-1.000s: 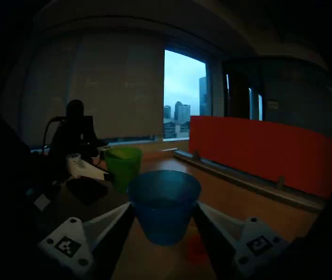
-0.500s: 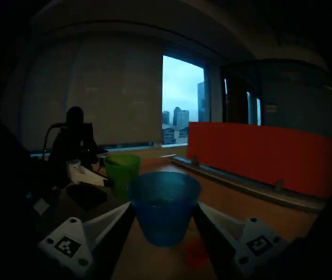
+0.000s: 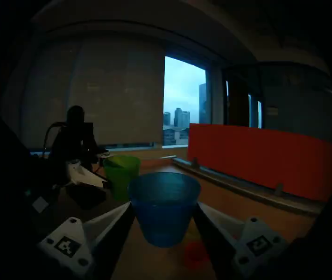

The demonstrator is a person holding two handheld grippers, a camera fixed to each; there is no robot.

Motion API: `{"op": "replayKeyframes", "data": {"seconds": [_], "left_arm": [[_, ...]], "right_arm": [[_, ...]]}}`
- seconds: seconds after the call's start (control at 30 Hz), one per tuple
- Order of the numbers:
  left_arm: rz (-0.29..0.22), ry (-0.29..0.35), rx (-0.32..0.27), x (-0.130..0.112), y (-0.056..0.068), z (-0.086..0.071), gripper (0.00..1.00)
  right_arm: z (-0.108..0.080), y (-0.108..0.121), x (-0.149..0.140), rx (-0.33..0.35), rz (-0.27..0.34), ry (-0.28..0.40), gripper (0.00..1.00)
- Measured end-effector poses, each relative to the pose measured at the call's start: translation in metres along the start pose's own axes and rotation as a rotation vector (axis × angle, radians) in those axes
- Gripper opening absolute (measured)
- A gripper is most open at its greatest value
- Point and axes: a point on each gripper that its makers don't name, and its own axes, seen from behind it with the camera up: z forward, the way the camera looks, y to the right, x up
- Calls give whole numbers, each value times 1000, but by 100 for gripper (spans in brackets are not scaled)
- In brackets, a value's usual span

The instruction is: Pour water

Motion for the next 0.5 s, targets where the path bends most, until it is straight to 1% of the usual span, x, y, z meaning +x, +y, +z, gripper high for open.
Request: {"op": "replayKeyframes", "data": {"seconds": [0.17, 0.3, 0.5], "left_arm": [[6, -2, -5, 1, 0, -2, 80], [6, -7, -8, -1, -2, -4, 80], [2, -16, -17, -5, -2, -7, 80]], "right_arm": [[0, 3, 5, -1, -29, -3, 85], [1, 3, 8, 10, -52, -7, 86], [3, 3, 15, 21, -107, -7, 85]]}}
